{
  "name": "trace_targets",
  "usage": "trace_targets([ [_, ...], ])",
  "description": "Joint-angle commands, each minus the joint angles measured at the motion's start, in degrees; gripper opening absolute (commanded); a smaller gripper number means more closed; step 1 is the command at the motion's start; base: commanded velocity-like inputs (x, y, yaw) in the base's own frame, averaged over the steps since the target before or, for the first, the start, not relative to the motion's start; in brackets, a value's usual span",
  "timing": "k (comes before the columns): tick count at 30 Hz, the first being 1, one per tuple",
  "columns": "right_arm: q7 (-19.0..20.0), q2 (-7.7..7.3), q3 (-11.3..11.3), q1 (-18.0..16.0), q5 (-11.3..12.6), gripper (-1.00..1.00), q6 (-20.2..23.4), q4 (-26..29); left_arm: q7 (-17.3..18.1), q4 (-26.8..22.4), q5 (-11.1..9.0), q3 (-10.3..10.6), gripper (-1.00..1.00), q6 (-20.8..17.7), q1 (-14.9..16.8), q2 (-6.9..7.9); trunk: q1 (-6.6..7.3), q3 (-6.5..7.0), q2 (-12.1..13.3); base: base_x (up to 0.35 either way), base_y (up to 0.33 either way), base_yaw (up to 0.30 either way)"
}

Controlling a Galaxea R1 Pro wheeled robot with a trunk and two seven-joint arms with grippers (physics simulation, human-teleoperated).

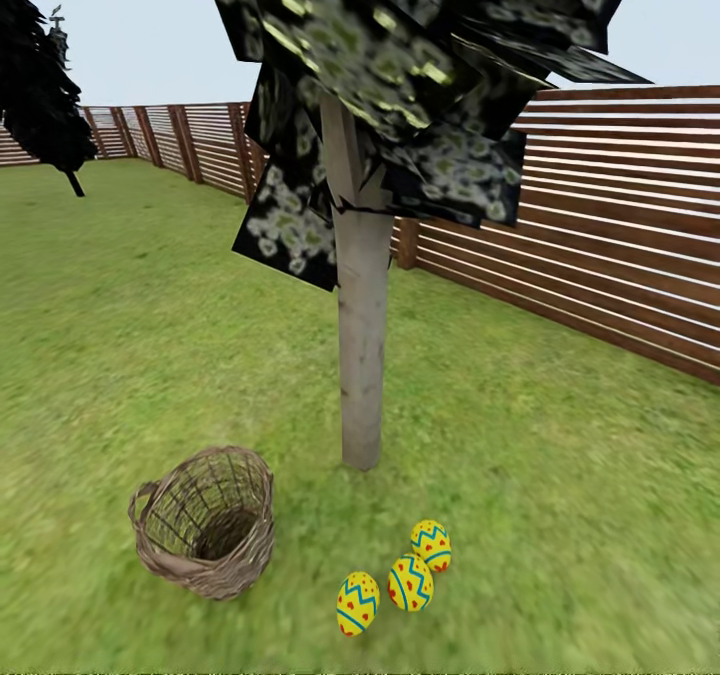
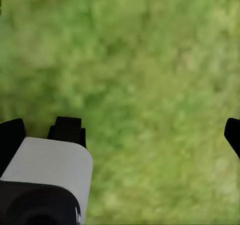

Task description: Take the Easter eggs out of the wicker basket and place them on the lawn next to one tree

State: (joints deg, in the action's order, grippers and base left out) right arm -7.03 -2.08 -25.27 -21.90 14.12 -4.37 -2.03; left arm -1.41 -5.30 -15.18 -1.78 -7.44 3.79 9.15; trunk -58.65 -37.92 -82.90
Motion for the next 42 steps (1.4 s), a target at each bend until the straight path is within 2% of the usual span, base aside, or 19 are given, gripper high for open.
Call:
trace_targets([
  [1,-0.03,0.23,-0.48,-0.07,0.59,1.00,-0.38,-0.22,-0.16,-0.15,-0.29,-0.15,1.00,-0.38,-0.01,0.00,0.01,-0.14,-0.02,0.000,0.000,0.000],
  [42,-0.10,0.67,-0.48,0.72,0.55,1.00,-0.78,-0.18,-0.15,-0.15,-0.29,-0.16,1.00,-0.38,-0.01,0.00,0.01,-3.87,-0.02,0.000,0.000,0.000],
])
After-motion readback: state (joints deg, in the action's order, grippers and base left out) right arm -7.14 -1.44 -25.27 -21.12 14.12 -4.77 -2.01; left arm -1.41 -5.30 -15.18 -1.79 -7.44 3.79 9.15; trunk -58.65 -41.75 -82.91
